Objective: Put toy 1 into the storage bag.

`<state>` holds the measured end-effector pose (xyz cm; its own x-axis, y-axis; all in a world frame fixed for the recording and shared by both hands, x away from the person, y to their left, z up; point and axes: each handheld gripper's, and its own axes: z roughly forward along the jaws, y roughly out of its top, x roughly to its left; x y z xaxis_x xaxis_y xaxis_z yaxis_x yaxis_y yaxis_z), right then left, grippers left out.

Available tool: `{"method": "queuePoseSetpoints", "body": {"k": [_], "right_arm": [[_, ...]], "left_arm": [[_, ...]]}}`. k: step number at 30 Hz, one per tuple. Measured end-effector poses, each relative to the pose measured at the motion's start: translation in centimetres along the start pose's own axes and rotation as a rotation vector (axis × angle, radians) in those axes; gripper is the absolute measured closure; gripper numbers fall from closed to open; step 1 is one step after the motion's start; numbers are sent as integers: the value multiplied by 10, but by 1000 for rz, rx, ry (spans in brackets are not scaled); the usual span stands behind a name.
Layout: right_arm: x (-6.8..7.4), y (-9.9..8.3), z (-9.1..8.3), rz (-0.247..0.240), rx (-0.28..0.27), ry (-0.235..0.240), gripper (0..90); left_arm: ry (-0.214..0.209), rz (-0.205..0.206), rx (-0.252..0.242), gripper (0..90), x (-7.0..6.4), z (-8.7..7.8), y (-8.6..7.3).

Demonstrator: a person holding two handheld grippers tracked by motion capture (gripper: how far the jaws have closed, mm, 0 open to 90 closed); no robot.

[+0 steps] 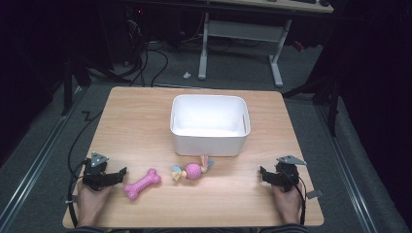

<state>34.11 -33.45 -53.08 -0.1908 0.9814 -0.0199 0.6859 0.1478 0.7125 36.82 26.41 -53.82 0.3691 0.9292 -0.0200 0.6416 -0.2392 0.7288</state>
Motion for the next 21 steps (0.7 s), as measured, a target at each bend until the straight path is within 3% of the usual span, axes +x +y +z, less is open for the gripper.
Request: {"method": "queuePoseSetpoints", "body": {"k": [13,21], "right_arm": [[1,0,0,5,-1,1,202],[0,0,0,5,-1,1,204]], "left_arm": [[-13,-18,-4,167,2,-2,-1],[-47,-33,-3,195,3,-7,-2]]}}
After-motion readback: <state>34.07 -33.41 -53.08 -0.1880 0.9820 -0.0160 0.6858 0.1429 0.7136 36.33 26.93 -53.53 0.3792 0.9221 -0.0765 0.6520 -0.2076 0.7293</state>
